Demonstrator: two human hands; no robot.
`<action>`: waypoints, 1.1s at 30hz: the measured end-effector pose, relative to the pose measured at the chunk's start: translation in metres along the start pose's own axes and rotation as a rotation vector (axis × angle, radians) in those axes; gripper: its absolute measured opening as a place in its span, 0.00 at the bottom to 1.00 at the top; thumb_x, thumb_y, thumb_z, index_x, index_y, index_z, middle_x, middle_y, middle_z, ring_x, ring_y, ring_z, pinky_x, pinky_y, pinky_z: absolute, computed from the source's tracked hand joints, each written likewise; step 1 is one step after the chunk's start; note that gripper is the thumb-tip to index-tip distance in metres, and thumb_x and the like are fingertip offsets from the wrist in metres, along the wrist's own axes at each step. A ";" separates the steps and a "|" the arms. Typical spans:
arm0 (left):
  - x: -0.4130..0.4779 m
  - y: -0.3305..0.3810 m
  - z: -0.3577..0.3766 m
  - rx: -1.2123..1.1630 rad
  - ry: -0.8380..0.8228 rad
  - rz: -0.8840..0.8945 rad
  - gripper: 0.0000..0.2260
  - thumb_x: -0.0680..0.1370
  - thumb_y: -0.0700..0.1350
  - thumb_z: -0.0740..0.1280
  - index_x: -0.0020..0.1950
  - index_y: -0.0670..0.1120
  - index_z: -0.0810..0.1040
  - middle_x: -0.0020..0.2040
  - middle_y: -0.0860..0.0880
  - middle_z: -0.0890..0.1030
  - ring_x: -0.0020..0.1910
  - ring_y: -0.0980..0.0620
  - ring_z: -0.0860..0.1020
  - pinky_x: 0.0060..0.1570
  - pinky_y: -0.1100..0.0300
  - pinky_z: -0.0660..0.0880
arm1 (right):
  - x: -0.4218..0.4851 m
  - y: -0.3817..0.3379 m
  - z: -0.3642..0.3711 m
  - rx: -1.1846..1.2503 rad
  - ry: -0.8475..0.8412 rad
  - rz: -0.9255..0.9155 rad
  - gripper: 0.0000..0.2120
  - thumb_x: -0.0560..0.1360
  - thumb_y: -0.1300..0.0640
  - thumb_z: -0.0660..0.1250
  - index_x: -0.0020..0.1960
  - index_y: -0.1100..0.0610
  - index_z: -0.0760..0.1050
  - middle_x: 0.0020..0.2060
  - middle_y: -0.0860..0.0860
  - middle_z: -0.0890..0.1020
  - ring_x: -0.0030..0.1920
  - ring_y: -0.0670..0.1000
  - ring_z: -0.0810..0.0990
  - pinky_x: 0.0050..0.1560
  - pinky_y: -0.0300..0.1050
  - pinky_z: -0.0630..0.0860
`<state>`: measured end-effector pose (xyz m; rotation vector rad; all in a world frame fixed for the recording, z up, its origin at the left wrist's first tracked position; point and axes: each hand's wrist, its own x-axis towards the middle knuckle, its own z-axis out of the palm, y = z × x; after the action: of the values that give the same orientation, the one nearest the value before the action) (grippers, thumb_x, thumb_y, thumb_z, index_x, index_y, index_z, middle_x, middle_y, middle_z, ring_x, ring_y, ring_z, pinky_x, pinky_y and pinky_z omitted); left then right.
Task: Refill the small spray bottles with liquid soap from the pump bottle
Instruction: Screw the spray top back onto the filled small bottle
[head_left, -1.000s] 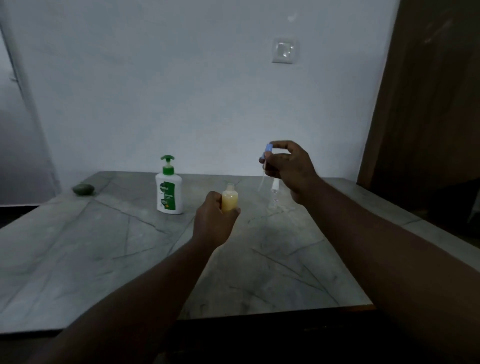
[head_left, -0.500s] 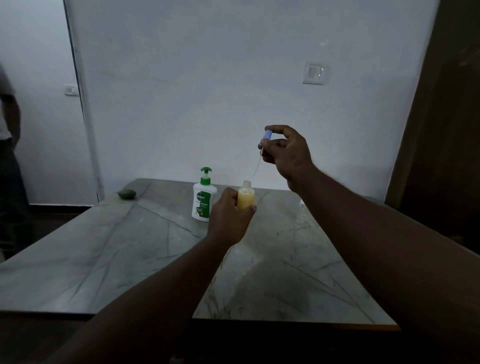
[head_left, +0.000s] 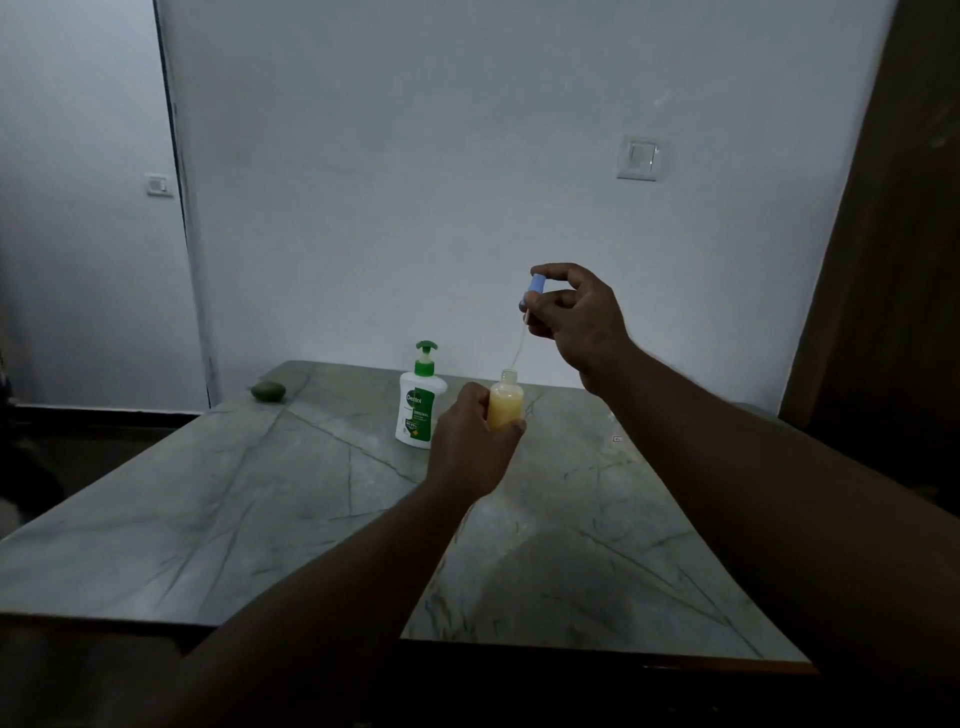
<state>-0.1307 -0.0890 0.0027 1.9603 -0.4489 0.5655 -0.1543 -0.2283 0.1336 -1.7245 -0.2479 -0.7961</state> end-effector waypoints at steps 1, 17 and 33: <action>0.000 0.000 0.000 -0.001 0.001 0.002 0.16 0.75 0.54 0.77 0.52 0.52 0.71 0.42 0.57 0.75 0.39 0.61 0.73 0.34 0.62 0.68 | 0.000 0.000 0.000 0.001 0.000 -0.005 0.13 0.79 0.63 0.71 0.62 0.54 0.79 0.43 0.59 0.87 0.42 0.53 0.85 0.48 0.47 0.85; 0.005 0.003 0.007 0.018 -0.005 0.013 0.17 0.76 0.56 0.76 0.53 0.54 0.70 0.42 0.58 0.73 0.40 0.60 0.74 0.35 0.63 0.69 | -0.022 0.024 -0.007 -0.051 -0.280 0.084 0.13 0.76 0.63 0.74 0.60 0.58 0.79 0.47 0.68 0.85 0.47 0.59 0.84 0.56 0.59 0.82; 0.001 0.008 0.011 -0.005 -0.003 0.025 0.16 0.76 0.54 0.76 0.54 0.53 0.71 0.44 0.56 0.77 0.40 0.61 0.75 0.36 0.63 0.70 | -0.028 0.038 -0.014 0.016 -0.296 0.111 0.19 0.74 0.66 0.76 0.63 0.59 0.80 0.37 0.53 0.81 0.45 0.53 0.83 0.55 0.56 0.83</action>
<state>-0.1322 -0.1022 0.0045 1.9530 -0.4772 0.5772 -0.1600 -0.2468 0.0878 -1.8220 -0.3542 -0.4560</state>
